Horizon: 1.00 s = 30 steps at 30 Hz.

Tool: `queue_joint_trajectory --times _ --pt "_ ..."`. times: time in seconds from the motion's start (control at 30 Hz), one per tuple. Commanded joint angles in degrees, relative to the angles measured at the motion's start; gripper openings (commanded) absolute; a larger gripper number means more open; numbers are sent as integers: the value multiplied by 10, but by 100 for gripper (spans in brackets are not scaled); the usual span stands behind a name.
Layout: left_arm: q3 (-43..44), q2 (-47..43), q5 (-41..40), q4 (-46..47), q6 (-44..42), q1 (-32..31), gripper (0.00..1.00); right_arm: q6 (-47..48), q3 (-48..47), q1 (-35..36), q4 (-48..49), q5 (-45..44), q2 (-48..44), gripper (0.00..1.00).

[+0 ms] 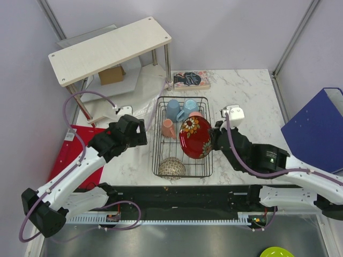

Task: Unload the mixed dishes from the dish rack
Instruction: Pick up the plate from the dish rack, then place the plate at the center of the board.

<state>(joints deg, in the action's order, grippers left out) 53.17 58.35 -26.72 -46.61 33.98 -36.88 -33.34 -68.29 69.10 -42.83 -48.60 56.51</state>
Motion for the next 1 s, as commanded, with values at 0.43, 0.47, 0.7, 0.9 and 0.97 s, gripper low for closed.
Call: queue_joint_trajectory --times 0.43,0.47,0.7,0.9,0.97 --pt "-45 -108 518 390 3 2 81 -52 171 -153 295 291 -127 0" --pt "-46 -104 540 408 7 2 81 -55 170 -155 305 297 -121 0" --pt "-52 -95 550 424 7 2 80 -56 165 -162 329 346 -109 0" --pt "-68 -91 566 446 13 2 67 -60 171 -165 347 375 -109 0" --pt "-73 -89 570 446 12 2 64 -63 175 -165 352 378 -113 0"
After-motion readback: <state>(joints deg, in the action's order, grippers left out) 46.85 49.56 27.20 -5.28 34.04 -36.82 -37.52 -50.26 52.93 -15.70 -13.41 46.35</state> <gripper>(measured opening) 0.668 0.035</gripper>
